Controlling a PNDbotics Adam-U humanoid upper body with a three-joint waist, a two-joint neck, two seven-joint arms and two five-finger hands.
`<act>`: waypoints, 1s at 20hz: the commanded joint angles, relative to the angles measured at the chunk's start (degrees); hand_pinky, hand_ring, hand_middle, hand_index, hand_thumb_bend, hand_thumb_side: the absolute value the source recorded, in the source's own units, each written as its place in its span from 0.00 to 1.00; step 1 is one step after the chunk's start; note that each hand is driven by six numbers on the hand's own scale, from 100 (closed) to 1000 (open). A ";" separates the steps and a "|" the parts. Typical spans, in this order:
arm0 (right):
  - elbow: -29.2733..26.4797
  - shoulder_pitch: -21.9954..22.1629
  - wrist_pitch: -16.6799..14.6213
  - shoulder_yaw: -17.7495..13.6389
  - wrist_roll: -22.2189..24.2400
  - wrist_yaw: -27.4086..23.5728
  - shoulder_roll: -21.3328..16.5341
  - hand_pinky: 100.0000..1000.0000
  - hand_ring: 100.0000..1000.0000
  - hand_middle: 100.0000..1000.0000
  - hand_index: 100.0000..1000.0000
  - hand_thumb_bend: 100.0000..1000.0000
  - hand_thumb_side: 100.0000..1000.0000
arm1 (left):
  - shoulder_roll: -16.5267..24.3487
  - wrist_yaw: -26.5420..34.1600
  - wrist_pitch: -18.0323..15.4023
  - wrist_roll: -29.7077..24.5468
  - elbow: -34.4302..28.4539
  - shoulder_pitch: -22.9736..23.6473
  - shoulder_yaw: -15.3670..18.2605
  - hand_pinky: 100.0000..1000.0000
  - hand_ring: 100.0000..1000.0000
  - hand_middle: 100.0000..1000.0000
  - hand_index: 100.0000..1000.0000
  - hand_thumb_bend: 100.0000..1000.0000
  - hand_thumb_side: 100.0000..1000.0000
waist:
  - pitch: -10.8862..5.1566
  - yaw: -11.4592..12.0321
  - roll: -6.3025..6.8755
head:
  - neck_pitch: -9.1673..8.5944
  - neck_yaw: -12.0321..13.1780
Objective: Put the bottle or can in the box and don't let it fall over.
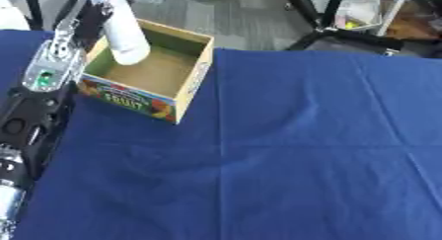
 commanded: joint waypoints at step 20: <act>-1.05 -2.45 0.05 0.18 0.97 0.76 -0.11 1.00 1.00 1.00 1.00 0.00 0.48 | -0.20 -12.89 -8.91 -0.15 6.26 -2.38 1.31 1.00 0.94 0.81 0.80 0.00 0.53 | 1.32 -2.01 0.82 | -3.05 1.53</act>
